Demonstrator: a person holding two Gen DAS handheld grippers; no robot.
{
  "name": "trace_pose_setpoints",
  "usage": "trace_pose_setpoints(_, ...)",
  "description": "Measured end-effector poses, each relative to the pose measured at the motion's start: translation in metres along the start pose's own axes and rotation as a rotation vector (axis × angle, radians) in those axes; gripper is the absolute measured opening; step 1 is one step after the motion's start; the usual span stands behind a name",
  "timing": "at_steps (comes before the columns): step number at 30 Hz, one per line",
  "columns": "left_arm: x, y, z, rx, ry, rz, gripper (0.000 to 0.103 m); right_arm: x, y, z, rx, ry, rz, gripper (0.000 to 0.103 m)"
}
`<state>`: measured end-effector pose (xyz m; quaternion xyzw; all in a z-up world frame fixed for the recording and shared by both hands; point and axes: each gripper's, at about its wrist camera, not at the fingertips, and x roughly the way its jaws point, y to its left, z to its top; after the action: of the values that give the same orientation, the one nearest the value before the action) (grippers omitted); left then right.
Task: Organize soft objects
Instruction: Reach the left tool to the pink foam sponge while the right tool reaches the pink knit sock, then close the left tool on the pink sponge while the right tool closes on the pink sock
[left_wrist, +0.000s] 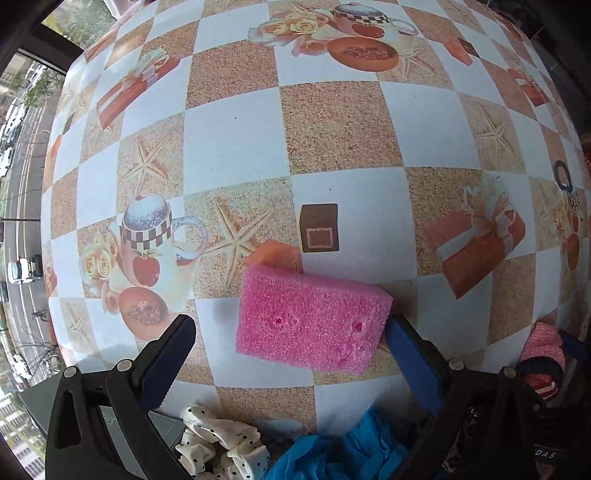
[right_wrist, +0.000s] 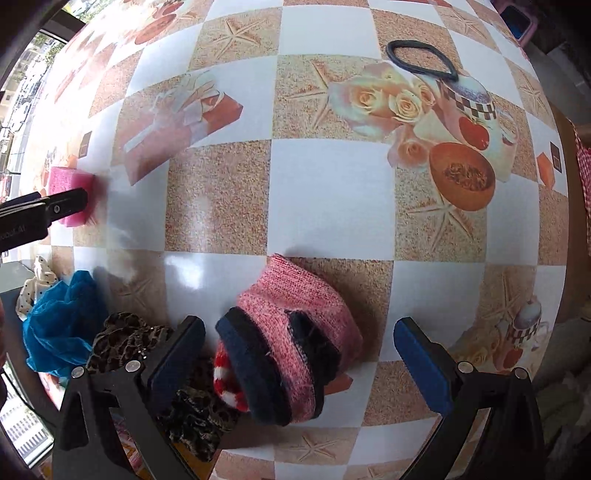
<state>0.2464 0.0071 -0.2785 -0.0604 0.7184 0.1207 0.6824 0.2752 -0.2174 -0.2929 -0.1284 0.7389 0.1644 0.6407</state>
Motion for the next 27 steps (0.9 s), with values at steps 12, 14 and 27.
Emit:
trace_pose_setpoints(12, 0.018, 0.021, 0.008, -0.071, 0.035, -0.101, 0.103, 0.006, 0.002, 0.009, -0.021, -0.019, -0.064, 0.103)
trace_pose_setpoints(14, 0.02, 0.024, 0.008, -0.07, 0.032, -0.101, 0.103, 0.006, 0.002, 0.004, -0.023, -0.016, -0.064, 0.103)
trace_pose_setpoints(27, 0.002, -0.001, 0.009, 0.011, -0.011, -0.09, 0.091, 0.003, 0.004, -0.002, -0.04, -0.02, -0.072, 0.097)
